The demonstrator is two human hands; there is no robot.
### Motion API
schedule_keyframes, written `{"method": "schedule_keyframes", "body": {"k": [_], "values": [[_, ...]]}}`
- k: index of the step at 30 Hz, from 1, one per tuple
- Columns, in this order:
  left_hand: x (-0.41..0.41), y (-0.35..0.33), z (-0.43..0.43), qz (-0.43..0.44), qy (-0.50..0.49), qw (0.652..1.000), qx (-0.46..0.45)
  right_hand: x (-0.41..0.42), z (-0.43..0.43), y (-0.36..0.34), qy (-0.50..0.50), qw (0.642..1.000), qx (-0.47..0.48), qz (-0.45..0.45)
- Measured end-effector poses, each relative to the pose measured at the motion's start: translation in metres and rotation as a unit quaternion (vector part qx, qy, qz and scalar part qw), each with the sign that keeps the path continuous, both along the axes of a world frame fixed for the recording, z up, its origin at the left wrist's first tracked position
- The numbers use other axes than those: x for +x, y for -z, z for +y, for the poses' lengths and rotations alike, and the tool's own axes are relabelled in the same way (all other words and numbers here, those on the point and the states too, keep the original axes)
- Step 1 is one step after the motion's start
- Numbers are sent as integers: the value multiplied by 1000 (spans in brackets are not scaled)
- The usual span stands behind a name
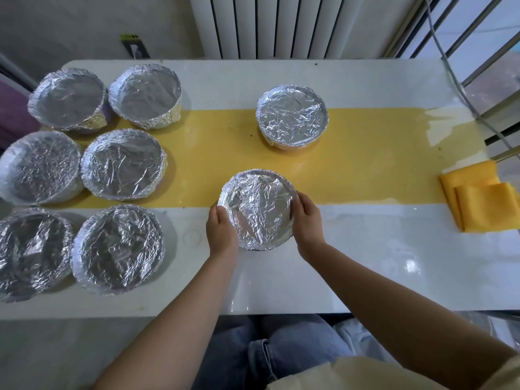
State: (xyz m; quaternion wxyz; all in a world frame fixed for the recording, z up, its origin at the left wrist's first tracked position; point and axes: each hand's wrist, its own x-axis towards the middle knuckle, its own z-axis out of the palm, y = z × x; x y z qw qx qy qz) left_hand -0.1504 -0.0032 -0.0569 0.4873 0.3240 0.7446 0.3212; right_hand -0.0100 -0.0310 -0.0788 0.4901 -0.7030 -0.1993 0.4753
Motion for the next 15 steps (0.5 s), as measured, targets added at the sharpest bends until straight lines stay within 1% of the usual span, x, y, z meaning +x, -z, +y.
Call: {"method": "schedule_keyframes", "body": {"k": [3, 5, 8, 11, 13, 15], "values": [[-5, 3, -2, -22, -13, 1000, -8, 10, 10, -8, -32, 999, -12, 25], [-8, 1, 1, -33, 4, 999, -9, 21, 17, -7, -60, 998, -18, 29], [-11, 2, 10, -44, 37, 998, 9, 28, 24, -4, -86, 996, 5, 33], [-6, 3, 14, -31, 39, 999, 19, 21, 27, 0, -99, 994, 23, 45], [-2, 4, 15, -26, 17, 999, 16, 14, 28, 3, -81, 996, 26, 20], [0, 5, 15, -24, 5, 999, 22, 9, 28, 6, -69, 997, 24, -38]]}}
